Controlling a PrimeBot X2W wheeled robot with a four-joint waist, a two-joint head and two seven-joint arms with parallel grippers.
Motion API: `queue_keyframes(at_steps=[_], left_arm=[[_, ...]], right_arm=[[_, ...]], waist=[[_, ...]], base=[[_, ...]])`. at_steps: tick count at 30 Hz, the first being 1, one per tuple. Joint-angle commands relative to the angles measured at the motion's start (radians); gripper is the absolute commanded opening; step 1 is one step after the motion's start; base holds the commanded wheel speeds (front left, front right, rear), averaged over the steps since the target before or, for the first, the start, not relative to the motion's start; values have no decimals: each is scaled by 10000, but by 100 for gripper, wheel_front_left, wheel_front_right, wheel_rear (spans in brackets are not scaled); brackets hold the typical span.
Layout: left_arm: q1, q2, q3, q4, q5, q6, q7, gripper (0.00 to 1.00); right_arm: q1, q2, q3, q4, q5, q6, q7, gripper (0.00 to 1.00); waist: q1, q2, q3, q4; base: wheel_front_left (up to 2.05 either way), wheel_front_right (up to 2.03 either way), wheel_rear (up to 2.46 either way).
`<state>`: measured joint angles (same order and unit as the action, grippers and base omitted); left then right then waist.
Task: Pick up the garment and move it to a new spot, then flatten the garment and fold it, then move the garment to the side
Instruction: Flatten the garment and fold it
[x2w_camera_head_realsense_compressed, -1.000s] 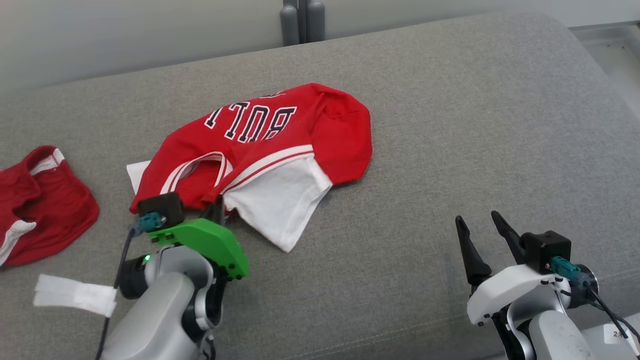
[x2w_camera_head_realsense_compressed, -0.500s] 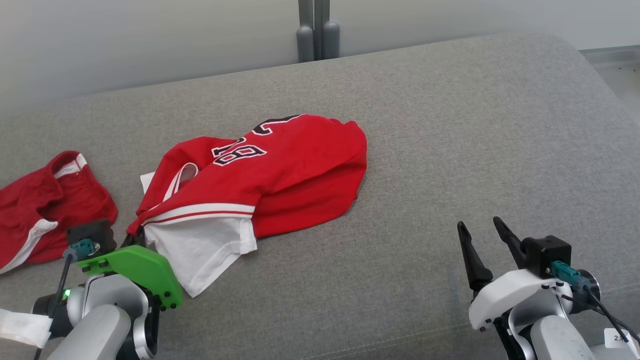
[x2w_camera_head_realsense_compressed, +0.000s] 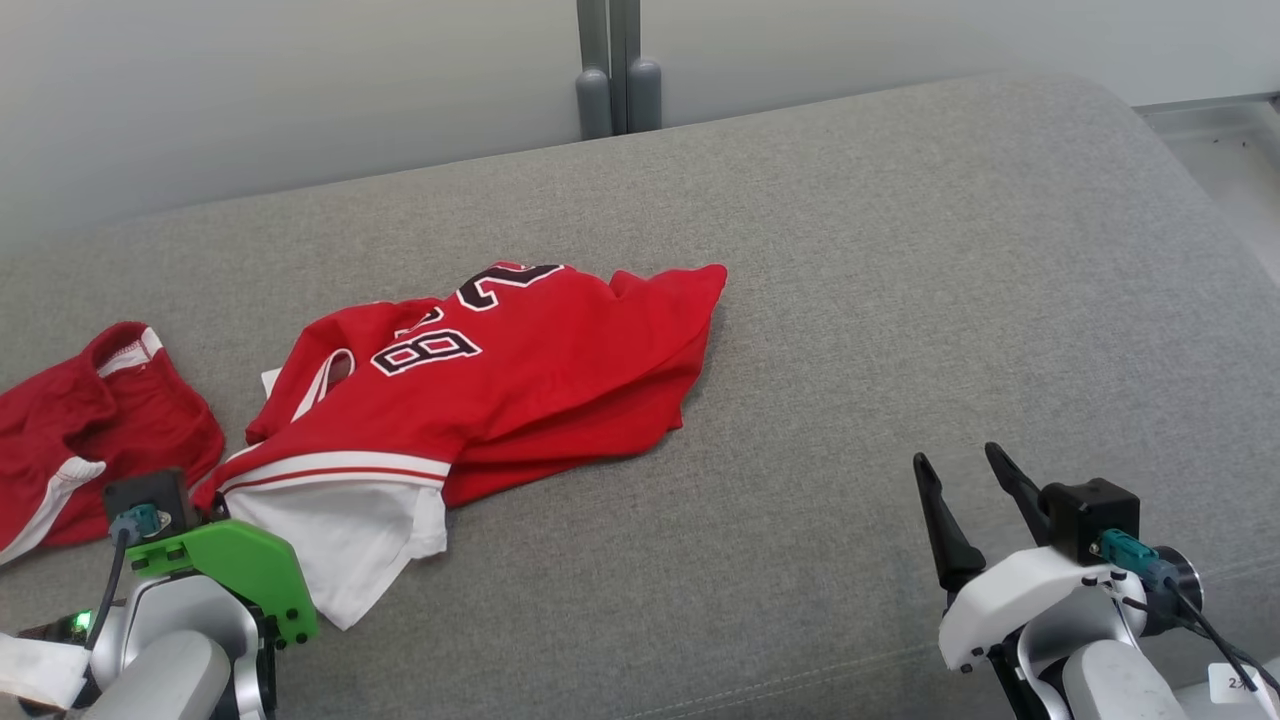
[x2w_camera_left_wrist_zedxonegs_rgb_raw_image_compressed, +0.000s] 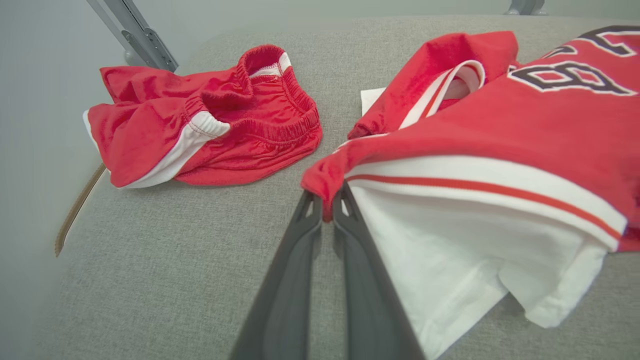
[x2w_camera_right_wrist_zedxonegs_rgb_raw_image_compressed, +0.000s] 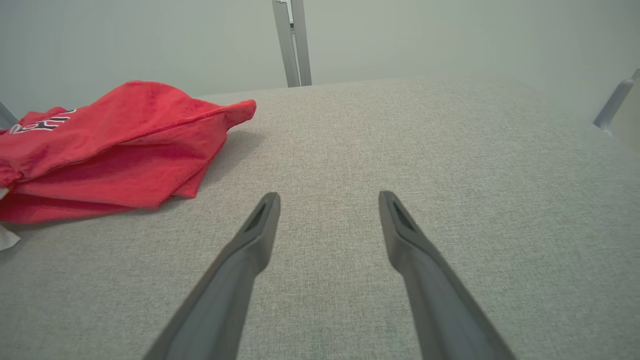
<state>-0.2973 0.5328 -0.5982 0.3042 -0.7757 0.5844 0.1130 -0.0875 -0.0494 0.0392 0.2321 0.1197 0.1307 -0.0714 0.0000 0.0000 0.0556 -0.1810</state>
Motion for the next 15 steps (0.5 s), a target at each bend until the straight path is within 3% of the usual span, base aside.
queue_keyframes(at_steps=[1,2,9,13,15], left_arm=[[22,10,56,51,-129,-185,-132,31],[30,-21,70,93,-206,-306,-152,98],[121,-370,356,374,-714,-1053,-692,100],[302,-810,805,231,-1021,-1741,-1982,100],[355,-975,978,183,-1181,-1841,-2280,100]], right_arm=[[110,-21,-62,-76,-52,1,18,100],[134,-18,-77,-85,-61,1,30,100],[191,-20,-210,-172,-60,1,107,100],[278,-20,-408,-188,-88,1,102,100],[295,-20,-443,-192,-86,1,101,100]], waist=[[0,0,-29,-4],[0,0,-38,9],[0,0,-128,149],[0,0,-217,418],[0,0,-248,480]], base=[[0,0,0],[0,0,0],[0,0,0],[0,0,0],[0,0,0]])
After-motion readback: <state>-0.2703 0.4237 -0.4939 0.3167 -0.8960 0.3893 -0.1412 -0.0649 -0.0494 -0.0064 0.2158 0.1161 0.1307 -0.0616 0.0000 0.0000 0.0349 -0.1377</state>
